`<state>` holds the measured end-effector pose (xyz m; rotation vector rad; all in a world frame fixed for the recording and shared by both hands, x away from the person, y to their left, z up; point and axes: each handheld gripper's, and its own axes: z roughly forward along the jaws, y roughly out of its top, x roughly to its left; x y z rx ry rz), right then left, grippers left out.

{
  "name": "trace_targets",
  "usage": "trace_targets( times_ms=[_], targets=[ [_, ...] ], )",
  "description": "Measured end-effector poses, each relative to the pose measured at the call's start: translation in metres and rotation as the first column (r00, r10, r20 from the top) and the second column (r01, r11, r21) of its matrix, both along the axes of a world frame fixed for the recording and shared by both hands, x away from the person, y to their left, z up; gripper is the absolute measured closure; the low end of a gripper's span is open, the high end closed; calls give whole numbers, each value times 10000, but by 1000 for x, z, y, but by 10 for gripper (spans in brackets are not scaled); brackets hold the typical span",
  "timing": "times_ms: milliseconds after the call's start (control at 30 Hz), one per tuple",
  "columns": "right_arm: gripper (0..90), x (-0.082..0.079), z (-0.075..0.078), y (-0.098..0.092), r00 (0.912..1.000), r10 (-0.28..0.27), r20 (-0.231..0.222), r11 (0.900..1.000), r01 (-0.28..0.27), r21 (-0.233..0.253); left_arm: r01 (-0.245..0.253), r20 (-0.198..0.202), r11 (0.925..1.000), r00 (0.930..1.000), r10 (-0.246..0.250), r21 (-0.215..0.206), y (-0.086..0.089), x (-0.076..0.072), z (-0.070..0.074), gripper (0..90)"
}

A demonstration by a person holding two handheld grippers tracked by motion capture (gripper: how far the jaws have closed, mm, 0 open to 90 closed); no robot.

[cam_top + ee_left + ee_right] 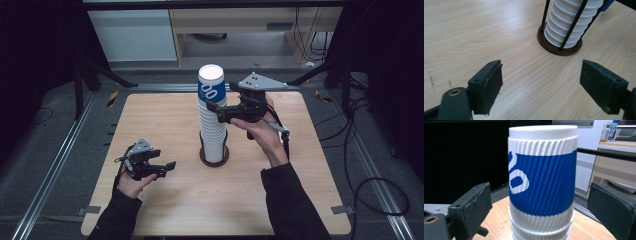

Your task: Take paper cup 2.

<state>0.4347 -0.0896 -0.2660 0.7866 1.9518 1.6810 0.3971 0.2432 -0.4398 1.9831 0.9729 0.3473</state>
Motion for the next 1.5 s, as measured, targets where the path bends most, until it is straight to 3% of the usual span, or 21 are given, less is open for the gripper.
trace_targets(
  times_ms=[233, 433, 600, 900, 1000, 1500],
  targets=[
    [73, 17, -4, 16, 9997, 77, -241, 10000, -77, 13, 61, 10, 10000, 10000, -61, 6, -1, 0, 0, 176],
    [118, 25, -10, 27, 9998, -67, -186, 9997, 62, -253, 87, 7, 10000, 10000, -87, 9, -1, 0, 0, 176],
    [167, 28, -14, 30, 9998, -183, -74, 9985, 179, -511, 105, 3, 9999, 9999, -105, 11, -1, 0, 0, 175],
    [179, 26, -12, 27, 9999, -129, -77, 9985, 125, -530, 105, -3, 9999, 9999, -105, 7, -1, 0, 0, 175],
    [181, 26, -8, 26, 10000, -75, 21, 9997, 76, -223, 89, -25, 10000, 10000, -89, 10, -1, 0, -1, 176],
    [196, 25, 20, 22, 9995, -12, 300, 10000, 14, -57, 98, -33, 10000, 9999, -98, 12, -1, 0, -1, 176]
  ],
)
